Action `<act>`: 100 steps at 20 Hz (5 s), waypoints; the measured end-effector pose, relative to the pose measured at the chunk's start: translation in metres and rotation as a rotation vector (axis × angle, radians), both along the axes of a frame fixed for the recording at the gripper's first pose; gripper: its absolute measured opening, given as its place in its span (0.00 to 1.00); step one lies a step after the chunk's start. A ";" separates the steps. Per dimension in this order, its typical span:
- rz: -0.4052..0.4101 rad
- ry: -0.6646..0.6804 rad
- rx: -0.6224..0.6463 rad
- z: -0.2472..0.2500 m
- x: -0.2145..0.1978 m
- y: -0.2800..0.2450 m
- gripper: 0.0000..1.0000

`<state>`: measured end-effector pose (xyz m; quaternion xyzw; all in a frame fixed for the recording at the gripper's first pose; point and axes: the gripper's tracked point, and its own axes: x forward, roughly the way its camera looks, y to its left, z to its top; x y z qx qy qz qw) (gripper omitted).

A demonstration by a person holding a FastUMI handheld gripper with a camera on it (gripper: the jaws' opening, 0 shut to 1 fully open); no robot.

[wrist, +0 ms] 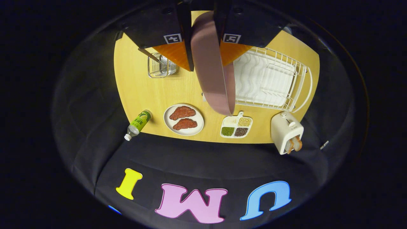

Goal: Take the plate from the dish rack, then take the spoon from the basket and place it into the plate.

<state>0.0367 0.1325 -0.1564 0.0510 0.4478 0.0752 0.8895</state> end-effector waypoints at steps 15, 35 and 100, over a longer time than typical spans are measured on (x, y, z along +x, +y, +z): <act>-0.021 0.336 0.485 -0.099 -0.192 0.039 0.31; -0.089 0.388 0.668 -0.192 -0.190 0.087 0.33; -0.130 -0.210 0.168 -0.045 -0.006 -0.159 0.10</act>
